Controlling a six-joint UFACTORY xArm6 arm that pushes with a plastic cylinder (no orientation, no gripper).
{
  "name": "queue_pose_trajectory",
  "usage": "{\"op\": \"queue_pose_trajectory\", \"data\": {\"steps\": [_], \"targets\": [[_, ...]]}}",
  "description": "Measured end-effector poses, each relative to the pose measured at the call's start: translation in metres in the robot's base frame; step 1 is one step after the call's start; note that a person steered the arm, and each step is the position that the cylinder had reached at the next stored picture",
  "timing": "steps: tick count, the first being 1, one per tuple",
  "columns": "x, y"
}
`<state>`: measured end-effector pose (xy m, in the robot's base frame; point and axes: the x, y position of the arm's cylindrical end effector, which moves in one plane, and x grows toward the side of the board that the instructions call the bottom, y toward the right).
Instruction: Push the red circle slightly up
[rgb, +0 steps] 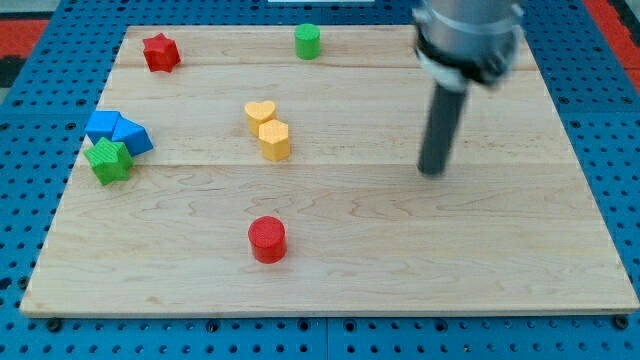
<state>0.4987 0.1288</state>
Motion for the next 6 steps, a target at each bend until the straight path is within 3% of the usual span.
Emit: {"op": "queue_pose_trajectory", "data": {"steps": [1,2,3,4,5,6], "targets": [[0.093,-0.035],[0.118,-0.103],[0.087,-0.178],[0.048,-0.164],[0.065,-0.177],[0.058,-0.249]]}}
